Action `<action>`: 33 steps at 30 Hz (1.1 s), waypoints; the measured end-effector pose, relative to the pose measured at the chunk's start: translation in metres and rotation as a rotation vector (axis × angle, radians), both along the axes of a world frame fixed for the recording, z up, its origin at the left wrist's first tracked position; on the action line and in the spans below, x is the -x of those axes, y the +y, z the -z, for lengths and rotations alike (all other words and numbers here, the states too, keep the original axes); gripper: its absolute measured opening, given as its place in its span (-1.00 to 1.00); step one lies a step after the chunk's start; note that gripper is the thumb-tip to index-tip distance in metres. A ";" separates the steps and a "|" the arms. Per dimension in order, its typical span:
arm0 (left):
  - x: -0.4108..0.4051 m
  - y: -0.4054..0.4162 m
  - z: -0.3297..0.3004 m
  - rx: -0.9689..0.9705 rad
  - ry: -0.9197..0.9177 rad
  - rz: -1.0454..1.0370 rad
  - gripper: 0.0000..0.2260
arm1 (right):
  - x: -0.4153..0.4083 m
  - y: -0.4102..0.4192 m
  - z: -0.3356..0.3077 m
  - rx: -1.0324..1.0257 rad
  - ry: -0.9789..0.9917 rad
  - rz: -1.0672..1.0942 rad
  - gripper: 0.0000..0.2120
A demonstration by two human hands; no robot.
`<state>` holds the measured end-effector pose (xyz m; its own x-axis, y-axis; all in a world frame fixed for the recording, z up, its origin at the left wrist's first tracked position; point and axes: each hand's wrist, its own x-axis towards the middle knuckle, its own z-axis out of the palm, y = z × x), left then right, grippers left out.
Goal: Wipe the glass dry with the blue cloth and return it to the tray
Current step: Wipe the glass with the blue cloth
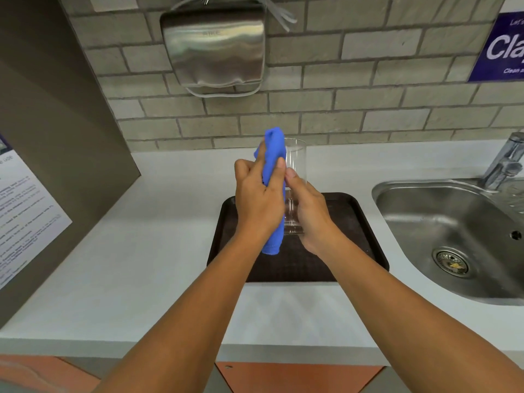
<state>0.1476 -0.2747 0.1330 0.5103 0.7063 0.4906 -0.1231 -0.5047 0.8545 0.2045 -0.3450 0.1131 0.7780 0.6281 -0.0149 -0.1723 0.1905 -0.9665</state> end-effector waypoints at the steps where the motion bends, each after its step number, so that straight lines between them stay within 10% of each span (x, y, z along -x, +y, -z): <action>1: 0.000 0.001 0.000 0.006 -0.014 0.011 -0.80 | 0.000 -0.001 -0.001 -0.008 0.011 -0.008 -0.16; 8: 0.001 0.019 0.000 0.579 0.143 0.031 -0.60 | -0.005 -0.008 0.003 -0.100 0.165 -0.173 -0.31; 17: 0.002 0.018 0.002 0.464 0.057 0.005 -0.58 | -0.007 0.000 0.003 -0.014 0.007 0.124 -0.56; 25: -0.001 0.014 0.004 0.370 0.028 -0.051 -0.65 | -0.001 0.009 0.000 0.101 -0.094 0.111 -0.51; 30: 0.001 0.000 0.006 -0.086 -0.002 -0.086 -0.69 | -0.001 0.006 -0.001 0.064 -0.031 0.074 -0.44; 33: -0.001 0.008 0.002 0.028 -0.047 -0.041 -0.77 | 0.000 0.002 -0.001 -0.012 0.062 0.015 -0.25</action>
